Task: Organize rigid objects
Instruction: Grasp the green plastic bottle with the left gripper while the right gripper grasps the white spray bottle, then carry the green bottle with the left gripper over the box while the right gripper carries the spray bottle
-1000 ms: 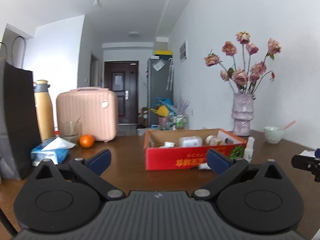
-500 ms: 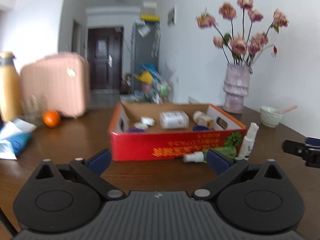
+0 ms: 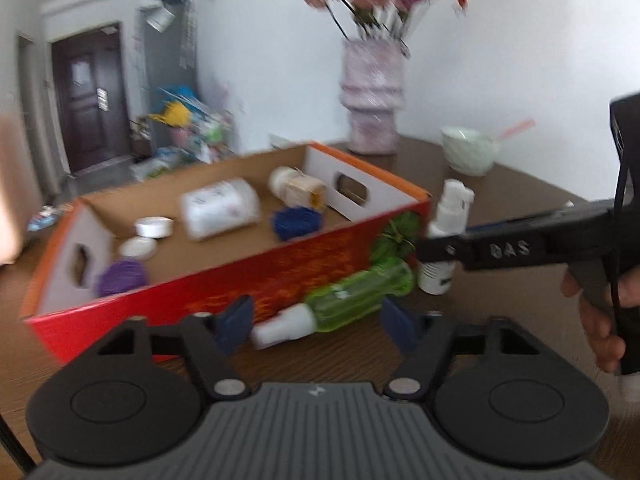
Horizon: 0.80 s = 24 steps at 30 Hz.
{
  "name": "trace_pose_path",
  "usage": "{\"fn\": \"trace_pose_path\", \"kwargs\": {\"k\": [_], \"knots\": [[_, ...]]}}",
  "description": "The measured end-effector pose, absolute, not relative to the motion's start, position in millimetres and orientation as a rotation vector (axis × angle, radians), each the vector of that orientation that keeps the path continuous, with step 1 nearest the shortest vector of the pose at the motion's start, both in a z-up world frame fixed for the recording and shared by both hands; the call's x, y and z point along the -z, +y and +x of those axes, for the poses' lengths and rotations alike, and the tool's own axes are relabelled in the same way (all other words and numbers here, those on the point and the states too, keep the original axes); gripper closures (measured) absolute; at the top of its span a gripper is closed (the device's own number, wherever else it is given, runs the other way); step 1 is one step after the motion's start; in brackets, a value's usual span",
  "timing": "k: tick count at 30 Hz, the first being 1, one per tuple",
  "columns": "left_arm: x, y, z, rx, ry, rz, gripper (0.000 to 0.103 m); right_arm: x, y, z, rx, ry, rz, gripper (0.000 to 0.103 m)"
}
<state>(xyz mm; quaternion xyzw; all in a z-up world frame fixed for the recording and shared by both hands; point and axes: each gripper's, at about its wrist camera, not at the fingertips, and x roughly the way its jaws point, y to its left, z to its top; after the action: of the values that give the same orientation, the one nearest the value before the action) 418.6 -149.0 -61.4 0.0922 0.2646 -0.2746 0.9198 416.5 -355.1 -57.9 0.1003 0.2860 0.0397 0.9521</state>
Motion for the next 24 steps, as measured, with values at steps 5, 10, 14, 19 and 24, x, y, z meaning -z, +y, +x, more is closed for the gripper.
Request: {"fn": "trace_pose_path", "kwargs": {"k": [5,10,14,19,24], "knots": [[72.5,-175.8,441.2,0.664,0.548,0.272,0.048,54.4,-363.1,406.3,-0.073,0.556,0.216,0.076],[80.4,-191.9,452.9,0.718,0.664,0.309,0.059,47.9,-374.9,382.0,-0.101,0.577,0.215,0.076],[81.8,-195.1,448.1,0.75,0.729,0.271,0.062,44.0,-378.6,361.7,-0.122,0.589,0.186,0.076],[87.6,-215.7,445.8,0.715,0.681,0.239,0.069,51.7,-379.4,350.1,-0.097,0.596,0.221,0.076],[86.4,-202.7,415.6,0.681,0.652,0.203,0.072,52.2,-373.8,323.8,-0.087,0.584,0.227,0.076]]}}
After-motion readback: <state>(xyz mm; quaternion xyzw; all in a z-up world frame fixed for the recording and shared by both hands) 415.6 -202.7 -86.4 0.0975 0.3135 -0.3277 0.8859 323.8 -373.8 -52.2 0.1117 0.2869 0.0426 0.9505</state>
